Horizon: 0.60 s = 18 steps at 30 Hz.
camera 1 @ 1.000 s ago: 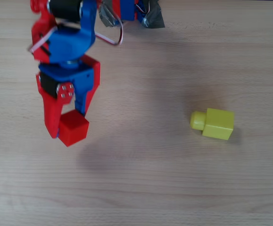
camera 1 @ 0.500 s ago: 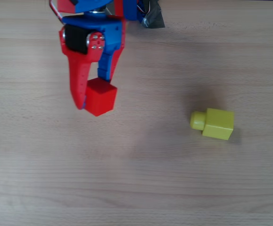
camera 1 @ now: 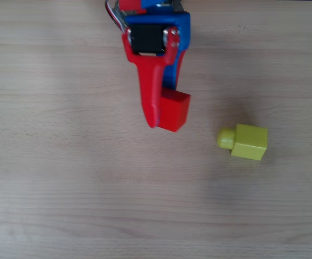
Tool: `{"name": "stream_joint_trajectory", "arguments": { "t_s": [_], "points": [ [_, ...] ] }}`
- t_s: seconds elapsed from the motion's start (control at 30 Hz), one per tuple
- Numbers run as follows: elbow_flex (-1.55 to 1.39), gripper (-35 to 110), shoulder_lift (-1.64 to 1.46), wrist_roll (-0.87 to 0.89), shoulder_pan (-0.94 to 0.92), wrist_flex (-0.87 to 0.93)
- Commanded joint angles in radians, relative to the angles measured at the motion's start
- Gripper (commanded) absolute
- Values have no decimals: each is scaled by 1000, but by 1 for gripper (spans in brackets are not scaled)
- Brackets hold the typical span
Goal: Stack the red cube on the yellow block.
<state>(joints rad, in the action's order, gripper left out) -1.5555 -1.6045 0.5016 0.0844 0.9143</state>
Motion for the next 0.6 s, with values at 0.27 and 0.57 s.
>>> {"name": "stream_joint_trajectory", "arguments": {
  "t_s": [0.27, 0.57],
  "points": [
    [149, 7, -31, -144, 104, 78],
    [110, 8, -60, -198, 249, 115]
  ]
}}
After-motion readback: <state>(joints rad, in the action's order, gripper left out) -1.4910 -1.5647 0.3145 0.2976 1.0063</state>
